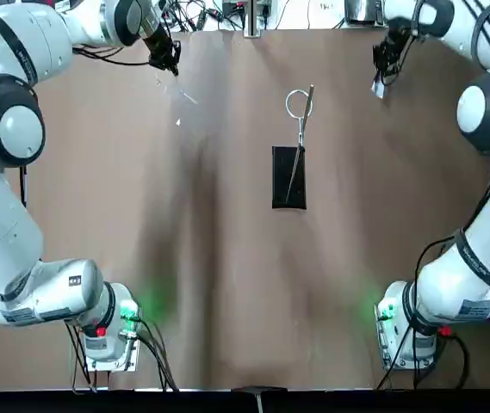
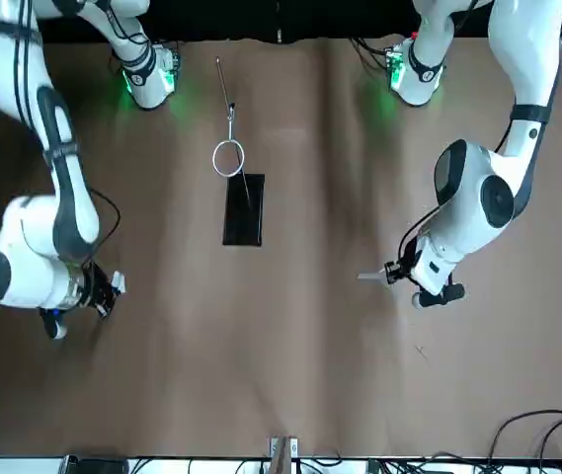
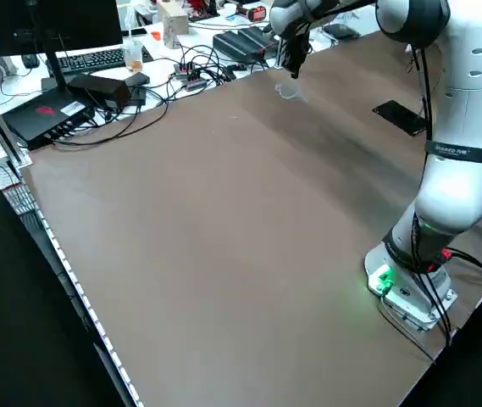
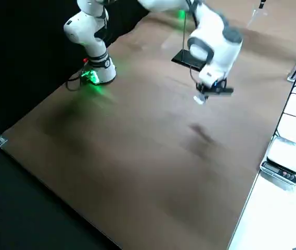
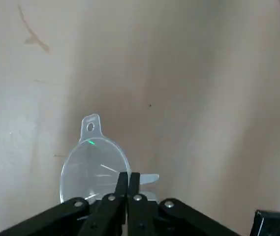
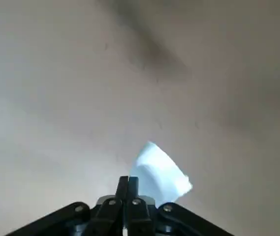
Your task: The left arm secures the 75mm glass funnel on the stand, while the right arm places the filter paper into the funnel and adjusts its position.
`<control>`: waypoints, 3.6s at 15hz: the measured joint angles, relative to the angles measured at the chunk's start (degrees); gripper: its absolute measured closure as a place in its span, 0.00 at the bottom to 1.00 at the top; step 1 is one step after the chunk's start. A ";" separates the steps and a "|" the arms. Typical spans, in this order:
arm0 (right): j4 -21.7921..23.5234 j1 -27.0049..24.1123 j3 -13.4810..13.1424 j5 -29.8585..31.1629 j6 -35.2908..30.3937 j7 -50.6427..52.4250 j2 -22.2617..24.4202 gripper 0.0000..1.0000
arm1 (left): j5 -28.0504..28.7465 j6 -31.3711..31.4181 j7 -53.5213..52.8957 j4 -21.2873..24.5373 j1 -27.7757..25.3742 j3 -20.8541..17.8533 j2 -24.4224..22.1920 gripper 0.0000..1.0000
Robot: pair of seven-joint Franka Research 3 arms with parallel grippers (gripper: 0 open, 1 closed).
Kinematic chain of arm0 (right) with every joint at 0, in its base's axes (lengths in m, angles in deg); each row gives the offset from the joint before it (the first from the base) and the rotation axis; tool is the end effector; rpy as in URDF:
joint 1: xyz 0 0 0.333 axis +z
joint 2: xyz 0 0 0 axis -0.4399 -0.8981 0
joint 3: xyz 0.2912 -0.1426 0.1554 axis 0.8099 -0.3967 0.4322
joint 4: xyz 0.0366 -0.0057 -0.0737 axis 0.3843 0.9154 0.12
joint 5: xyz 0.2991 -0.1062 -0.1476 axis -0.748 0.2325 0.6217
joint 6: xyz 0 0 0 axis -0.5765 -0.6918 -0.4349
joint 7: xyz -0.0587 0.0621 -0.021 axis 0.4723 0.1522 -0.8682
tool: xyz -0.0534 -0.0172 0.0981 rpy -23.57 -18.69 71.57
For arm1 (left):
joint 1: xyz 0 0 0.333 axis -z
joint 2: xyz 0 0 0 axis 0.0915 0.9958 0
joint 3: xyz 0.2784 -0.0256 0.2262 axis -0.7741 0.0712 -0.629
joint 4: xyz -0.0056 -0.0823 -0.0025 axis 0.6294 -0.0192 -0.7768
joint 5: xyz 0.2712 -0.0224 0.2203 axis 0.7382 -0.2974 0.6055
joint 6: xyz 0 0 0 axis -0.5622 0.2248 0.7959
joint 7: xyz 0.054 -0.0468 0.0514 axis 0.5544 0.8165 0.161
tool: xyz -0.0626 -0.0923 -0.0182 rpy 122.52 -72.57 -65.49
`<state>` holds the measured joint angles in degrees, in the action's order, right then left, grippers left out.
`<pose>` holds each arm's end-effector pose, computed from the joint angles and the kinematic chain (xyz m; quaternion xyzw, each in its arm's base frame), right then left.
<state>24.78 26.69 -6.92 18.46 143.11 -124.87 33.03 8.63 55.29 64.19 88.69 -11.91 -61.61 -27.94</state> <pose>0.6623 0.0219 0.3699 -0.8730 0.4789 0.0911 0.0116 0.6116 -0.1807 0.4221 0.9875 0.0908 0.0146 0.1276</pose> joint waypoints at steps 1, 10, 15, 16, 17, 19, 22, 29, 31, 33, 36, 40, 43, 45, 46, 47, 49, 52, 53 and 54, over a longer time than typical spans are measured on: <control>-0.66 0.93 0.03 -0.01 -3.61 -0.20 2.10 0.99 | 0.00 -1.17 -0.19 -0.38 0.04 0.34 -0.03 0.98; -3.36 10.16 0.40 0.00 -16.39 -0.07 13.03 0.99 | 0.01 -4.54 -1.07 -1.60 0.22 0.95 0.03 0.98; -3.46 13.32 0.54 -0.02 -21.65 2.52 15.85 0.99 | 0.01 -5.12 -13.07 -3.89 0.87 1.25 0.42 0.98; -3.87 13.91 0.55 -0.02 -22.41 2.58 15.87 0.99 | 0.01 -5.34 -15.79 -4.25 0.87 1.33 0.57 0.98; -4.45 14.41 0.57 -0.03 -23.47 2.58 15.87 0.99 | 0.02 -5.39 -17.92 -4.45 0.89 1.43 0.72 0.98; -5.39 14.85 0.61 -0.89 -24.96 2.54 15.89 0.99 | 0.21 -5.40 -22.42 -4.56 0.97 2.15 0.94 0.98; -5.83 14.83 0.48 -2.26 -27.55 2.54 15.89 0.99 | 0.37 -5.40 -28.26 -4.69 1.13 3.64 1.06 0.98; -6.37 14.60 0.17 -2.37 -29.40 2.55 16.47 0.99 | 0.38 -5.49 -36.48 -5.83 0.86 6.38 1.26 0.98; -6.40 14.55 0.00 -2.38 -29.53 2.55 17.06 0.99 | 0.38 -5.49 -39.09 -5.88 0.82 6.73 1.35 0.98; -6.40 14.44 -0.19 -2.38 -29.67 2.57 17.46 0.99 | 0.38 -6.18 -41.86 -7.01 0.63 7.65 1.38 0.98; -6.40 14.39 -0.25 -2.39 -29.71 2.59 17.54 0.99 | 0.33 -6.82 -44.37 -8.08 0.62 7.96 1.39 0.98; -6.40 14.42 -0.10 -2.53 -29.72 2.60 17.54 0.99 | 0.31 -6.90 -47.74 -8.29 0.70 8.10 1.55 0.98; -6.40 14.78 0.43 -2.66 -29.71 2.60 17.54 0.99 | 0.19 -6.90 -56.22 -9.93 0.99 9.51 2.06 0.98; -6.40 14.91 0.61 -2.66 -29.72 2.60 17.54 0.99 | 0.27 -6.89 -59.31 -10.97 0.38 13.72 2.28 0.98; -6.40 14.89 0.57 -2.66 -29.72 2.60 17.54 0.99 | 0.87 -6.89 -60.68 -11.51 0.38 15.92 2.23 0.98; -6.40 14.82 0.48 -2.66 -29.72 2.60 17.56 0.99 | 2.35 -6.80 -62.66 -12.10 0.50 17.93 2.06 0.98; -6.44 14.59 0.34 -2.72 -29.71 2.66 17.72 0.99 | 4.80 -6.31 -68.39 -13.35 0.55 21.72 1.45 0.98; -6.52 14.36 0.14 -2.97 -29.72 4.92 18.20 0.99 | 5.27 -3.87 -77.54 -13.79 0.20 25.69 0.60 0.98; -6.52 14.31 0.09 -3.06 -29.72 5.64 18.38 0.99 | 5.27 -3.05 -79.79 -13.82 -0.33 27.37 0.58 0.98; -6.52 14.28 0.06 -3.29 -29.73 5.95 18.53 0.99 | 5.27 -2.33 -81.13 -14.04 -0.91 29.38 0.59 0.98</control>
<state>18.26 40.97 -6.86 15.17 113.39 -118.92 51.56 13.90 52.95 -16.94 74.66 -12.82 -32.23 -27.36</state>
